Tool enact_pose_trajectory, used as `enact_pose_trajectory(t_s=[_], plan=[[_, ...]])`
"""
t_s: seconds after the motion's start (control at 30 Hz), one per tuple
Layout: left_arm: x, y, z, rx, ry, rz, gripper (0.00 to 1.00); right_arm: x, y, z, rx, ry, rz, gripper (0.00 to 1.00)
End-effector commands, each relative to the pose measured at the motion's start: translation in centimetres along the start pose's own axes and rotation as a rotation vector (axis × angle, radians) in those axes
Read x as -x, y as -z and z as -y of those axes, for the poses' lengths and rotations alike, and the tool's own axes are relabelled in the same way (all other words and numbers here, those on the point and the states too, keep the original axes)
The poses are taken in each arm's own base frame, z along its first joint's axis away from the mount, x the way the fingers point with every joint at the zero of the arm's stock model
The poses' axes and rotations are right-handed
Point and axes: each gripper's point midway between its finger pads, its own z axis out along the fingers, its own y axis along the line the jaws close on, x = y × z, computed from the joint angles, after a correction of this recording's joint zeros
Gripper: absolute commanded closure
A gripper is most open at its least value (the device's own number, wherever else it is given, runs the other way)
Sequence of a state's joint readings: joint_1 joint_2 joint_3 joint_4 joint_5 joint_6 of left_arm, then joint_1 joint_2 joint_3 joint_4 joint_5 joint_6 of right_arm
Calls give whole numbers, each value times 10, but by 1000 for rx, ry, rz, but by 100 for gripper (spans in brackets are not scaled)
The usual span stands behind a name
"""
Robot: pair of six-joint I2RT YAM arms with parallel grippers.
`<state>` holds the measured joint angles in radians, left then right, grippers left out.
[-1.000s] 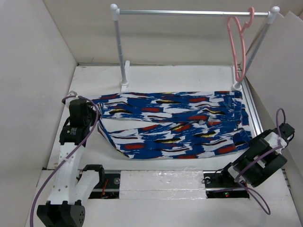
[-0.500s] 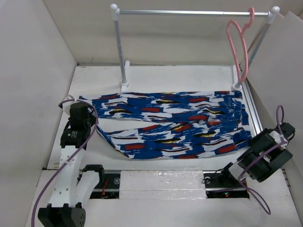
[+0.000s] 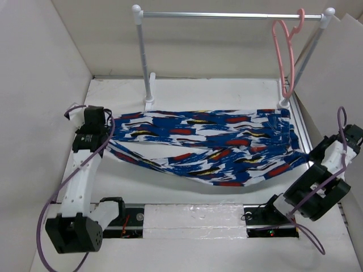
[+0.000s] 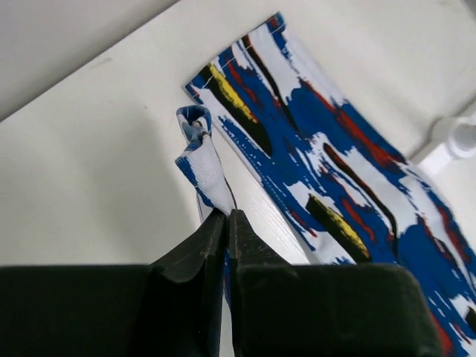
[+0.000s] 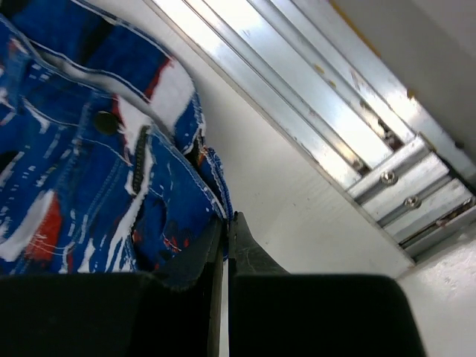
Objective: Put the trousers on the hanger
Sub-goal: Fold the trousers at the center of the board.
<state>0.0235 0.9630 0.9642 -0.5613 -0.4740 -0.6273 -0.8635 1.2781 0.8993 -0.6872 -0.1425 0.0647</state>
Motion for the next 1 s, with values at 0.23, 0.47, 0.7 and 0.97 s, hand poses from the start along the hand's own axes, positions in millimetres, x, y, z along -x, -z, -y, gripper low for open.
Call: enact_pose_trajectory(t_s=[0.23, 0.47, 0.7, 0.97], plan=[[5, -45, 16, 153, -1, -33, 100, 112, 16, -76, 61, 207, 180, 100], [34, -75, 3, 183, 105, 0, 100, 155, -26, -157, 177, 277, 183, 100], [39, -128, 23, 272, 71, -26, 100, 191, -54, -204, 287, 273, 248, 100], [56, -188, 64, 350, -33, -8, 100, 205, -90, -230, 327, 257, 241, 100]])
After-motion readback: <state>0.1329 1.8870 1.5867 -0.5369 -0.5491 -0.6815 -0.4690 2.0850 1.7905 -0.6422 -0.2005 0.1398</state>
